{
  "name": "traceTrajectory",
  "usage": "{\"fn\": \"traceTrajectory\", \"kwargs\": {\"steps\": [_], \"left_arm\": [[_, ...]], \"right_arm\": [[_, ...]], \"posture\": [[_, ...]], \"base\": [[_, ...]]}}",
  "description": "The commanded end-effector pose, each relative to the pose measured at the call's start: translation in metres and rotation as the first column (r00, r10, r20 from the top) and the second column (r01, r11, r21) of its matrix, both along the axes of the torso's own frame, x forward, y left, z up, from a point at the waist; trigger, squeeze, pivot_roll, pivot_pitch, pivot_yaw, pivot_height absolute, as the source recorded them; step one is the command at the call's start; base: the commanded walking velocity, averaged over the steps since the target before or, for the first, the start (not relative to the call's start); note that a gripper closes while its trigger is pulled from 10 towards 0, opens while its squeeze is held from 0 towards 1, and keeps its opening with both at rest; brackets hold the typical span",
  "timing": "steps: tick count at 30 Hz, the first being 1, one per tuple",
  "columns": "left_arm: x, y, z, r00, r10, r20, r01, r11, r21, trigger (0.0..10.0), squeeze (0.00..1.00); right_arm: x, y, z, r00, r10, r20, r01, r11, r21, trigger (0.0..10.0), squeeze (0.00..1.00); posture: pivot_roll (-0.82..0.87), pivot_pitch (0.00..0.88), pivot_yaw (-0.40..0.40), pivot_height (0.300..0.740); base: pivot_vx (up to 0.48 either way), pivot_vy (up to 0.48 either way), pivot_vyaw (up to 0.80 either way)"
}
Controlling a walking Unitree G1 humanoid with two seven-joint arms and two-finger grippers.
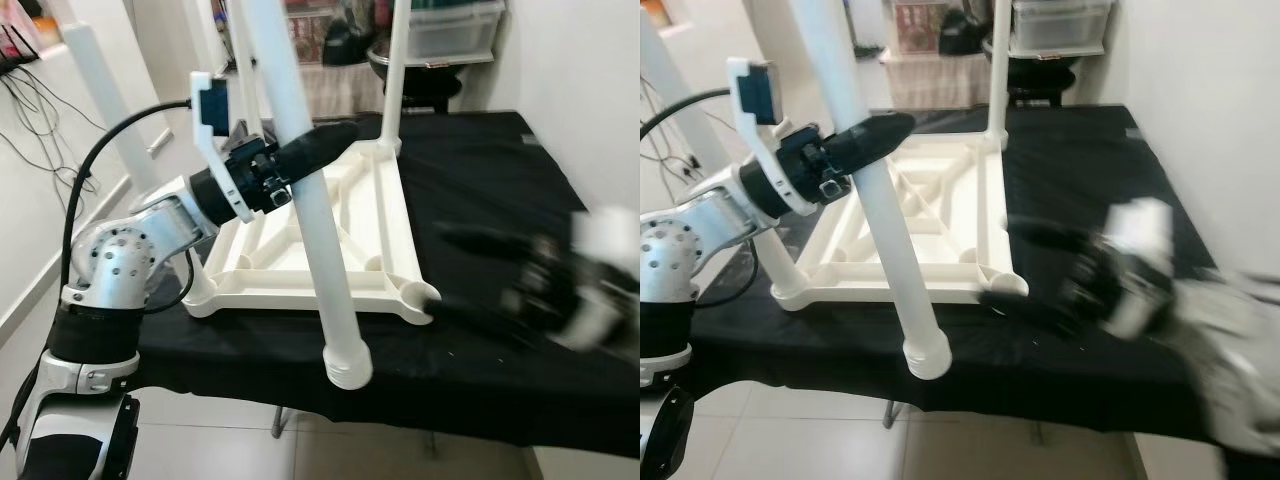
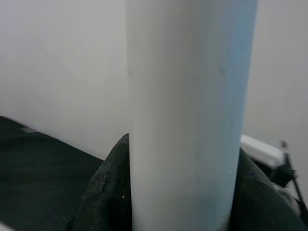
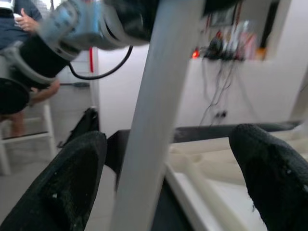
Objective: Building children table
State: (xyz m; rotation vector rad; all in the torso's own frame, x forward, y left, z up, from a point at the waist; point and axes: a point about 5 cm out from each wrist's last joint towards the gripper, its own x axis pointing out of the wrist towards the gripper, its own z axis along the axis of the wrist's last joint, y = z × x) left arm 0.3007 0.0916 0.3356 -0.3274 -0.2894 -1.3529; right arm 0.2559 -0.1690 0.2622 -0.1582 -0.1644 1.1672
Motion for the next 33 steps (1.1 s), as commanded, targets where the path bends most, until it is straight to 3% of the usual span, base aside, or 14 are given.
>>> {"fn": "traceTrajectory", "kwargs": {"steps": [1,2,7,14,19,23,28,33], "left_arm": [[-0.003,-0.003,0.005,0.997,-0.013,0.073,0.011,1.0,0.024,0.0,0.0],[-0.005,-0.007,0.007,0.993,-0.035,0.115,0.03,0.999,0.042,0.0,0.0],[-0.01,-0.009,0.013,0.985,-0.053,0.166,0.047,0.998,0.039,0.0,0.0],[-0.013,-0.012,0.016,0.979,-0.06,0.192,0.053,0.998,0.039,0.0,0.0],[-0.015,-0.018,0.015,0.972,-0.073,0.224,0.065,0.997,0.043,0.0,0.0],[-0.015,-0.019,0.015,0.97,-0.075,0.229,0.067,0.997,0.044,0.0,0.0],[-0.016,-0.023,0.016,0.969,-0.081,0.232,0.074,0.996,0.04,0.0,0.0],[-0.015,-0.023,0.018,0.969,-0.079,0.234,0.073,0.997,0.034,0.0,0.0]], "right_arm": [[0.003,0.013,-0.01,0.998,-0.003,-0.057,0.001,0.999,-0.044,10.0,0.0],[0.009,0.027,-0.013,0.992,-0.016,-0.123,0.014,1.0,-0.015,10.0,0.0],[0.017,0.038,-0.022,0.973,-0.057,-0.226,0.064,0.998,0.022,10.0,0.0],[0.015,0.055,-0.028,0.965,-0.022,-0.262,0.034,0.999,0.041,10.0,0.0],[0.028,0.082,-0.043,0.953,-0.071,-0.295,0.074,0.997,0.002,10.0,0.0],[0.031,0.086,-0.044,0.949,-0.089,-0.301,0.091,0.996,-0.008,10.0,0.0],[0.043,0.103,-0.049,0.964,-0.129,-0.234,0.13,0.991,-0.01,10.0,0.0],[0.044,0.112,-0.052,0.973,-0.116,-0.202,0.114,0.993,-0.022,10.0,0.0]], "posture": [[-0.06,0.081,0.074,0.74],[-0.06,0.081,0.071,0.74],[-0.07,0.08,0.068,0.74],[-0.06,0.081,0.065,0.74],[-0.06,0.082,0.062,0.74],[-0.06,0.082,0.062,0.74],[-0.05,0.085,0.062,0.74],[-0.04,0.084,0.061,0.74]], "base": [[0.0,0.0,0.0],[0.0,0.0,0.0],[0.0,0.0,0.0],[0.0,0.0,0.0],[0.0,0.0,0.0],[0.0,0.0,0.0],[0.0,0.0,0.0],[0.0,0.0,0.0]]}}
